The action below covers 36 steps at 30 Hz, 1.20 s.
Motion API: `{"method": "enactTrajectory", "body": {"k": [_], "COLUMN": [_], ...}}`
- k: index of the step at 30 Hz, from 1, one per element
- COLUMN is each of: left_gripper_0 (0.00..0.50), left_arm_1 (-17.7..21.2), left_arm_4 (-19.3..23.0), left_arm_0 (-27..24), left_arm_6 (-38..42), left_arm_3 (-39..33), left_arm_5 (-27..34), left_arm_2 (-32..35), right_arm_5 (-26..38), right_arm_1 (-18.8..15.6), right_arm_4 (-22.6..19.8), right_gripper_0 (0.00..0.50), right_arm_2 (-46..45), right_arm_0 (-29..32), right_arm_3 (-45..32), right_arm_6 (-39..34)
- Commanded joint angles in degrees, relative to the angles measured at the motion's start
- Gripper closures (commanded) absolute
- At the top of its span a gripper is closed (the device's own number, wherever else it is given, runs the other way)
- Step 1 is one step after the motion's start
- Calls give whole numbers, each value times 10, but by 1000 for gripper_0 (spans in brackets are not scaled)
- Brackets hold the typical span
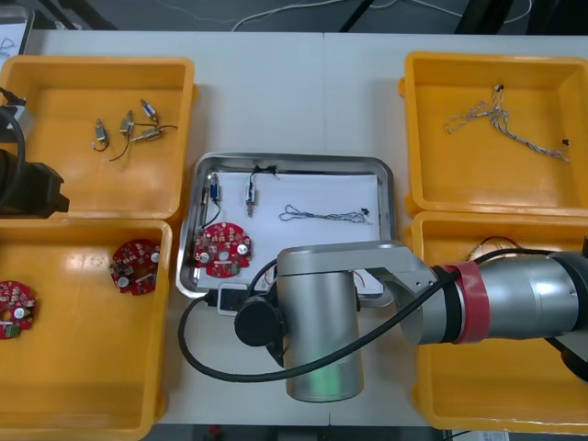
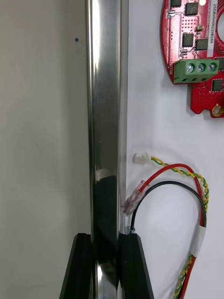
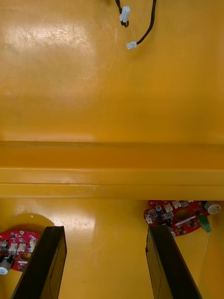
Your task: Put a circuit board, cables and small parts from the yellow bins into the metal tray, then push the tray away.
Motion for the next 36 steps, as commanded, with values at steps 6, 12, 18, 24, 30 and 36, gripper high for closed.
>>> {"method": "enactTrajectory", "body": {"k": [6, 12, 18, 24, 30, 36], "left_gripper_0": [0, 0, 0, 0, 0, 0], "left_arm_1": [-6, -6, -6, -6, -6, -6], "left_arm_4": [1, 1, 1, 1, 1, 1], "left_arm_0": [9, 9, 9, 9, 9, 9], "left_arm_6": [52, 52, 52, 52, 52, 52], "left_arm_3": [-19, -19, -19, -19, -19, -19], "left_arm_5": [4, 4, 4, 4, 4, 4], "left_arm_2": [17, 17, 17, 17, 17, 17], "right_arm_5": [-13, -25, -38, -50, -63, -77], "right_arm_1": [-16, -19, -20, -21, -21, -21], "right_arm_4": [6, 12, 17, 21, 21, 25], "right_gripper_0": [500, 500, 500, 500, 500, 500], "right_arm_2": [8, 8, 7, 7, 7, 7], "right_arm_0": [-68, -86, -103, -118, -131, -141], "right_arm_3": [14, 38, 60, 81, 105, 131], "right_arm_6": [19, 30, 42, 59, 74, 85]}}
